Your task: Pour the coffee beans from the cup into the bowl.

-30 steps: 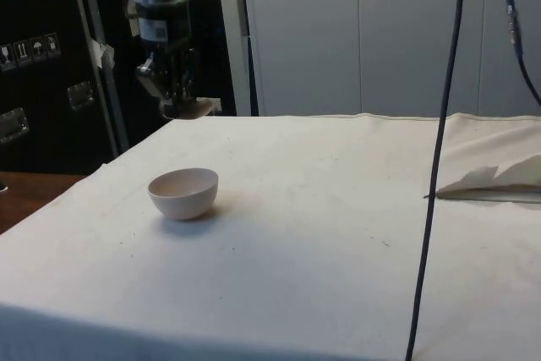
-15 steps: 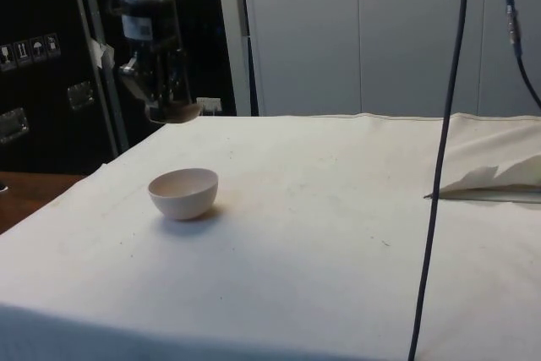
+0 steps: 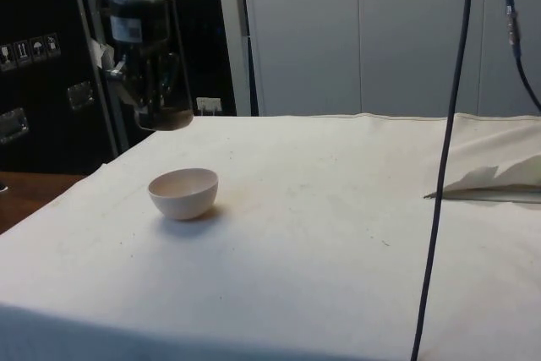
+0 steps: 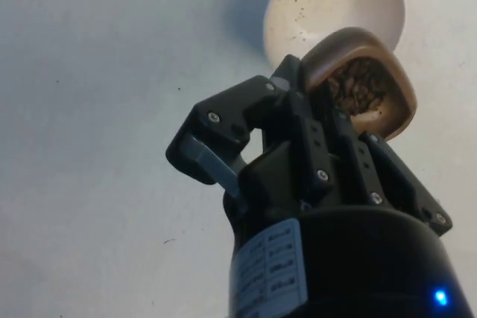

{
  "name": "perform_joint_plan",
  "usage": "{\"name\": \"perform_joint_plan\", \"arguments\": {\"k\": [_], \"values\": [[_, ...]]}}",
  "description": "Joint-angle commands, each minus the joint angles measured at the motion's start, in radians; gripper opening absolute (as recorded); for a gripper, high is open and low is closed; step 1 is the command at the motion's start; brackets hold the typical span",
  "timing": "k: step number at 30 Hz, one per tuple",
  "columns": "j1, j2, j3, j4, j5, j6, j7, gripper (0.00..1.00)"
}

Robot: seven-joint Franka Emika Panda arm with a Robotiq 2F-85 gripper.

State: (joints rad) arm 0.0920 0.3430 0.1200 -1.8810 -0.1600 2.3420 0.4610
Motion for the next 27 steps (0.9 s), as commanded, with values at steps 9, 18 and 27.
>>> {"name": "perform_joint_plan", "arguments": {"k": [9,18,27], "values": [[-0.001,0.009,0.025,0.0,0.013,0.038,0.027,0.03],[-0.008,0.018,0.034,-0.015,0.035,0.099,0.025,0.03],[-0.014,0.016,0.042,-0.053,0.074,0.187,0.012,0.03]]}}
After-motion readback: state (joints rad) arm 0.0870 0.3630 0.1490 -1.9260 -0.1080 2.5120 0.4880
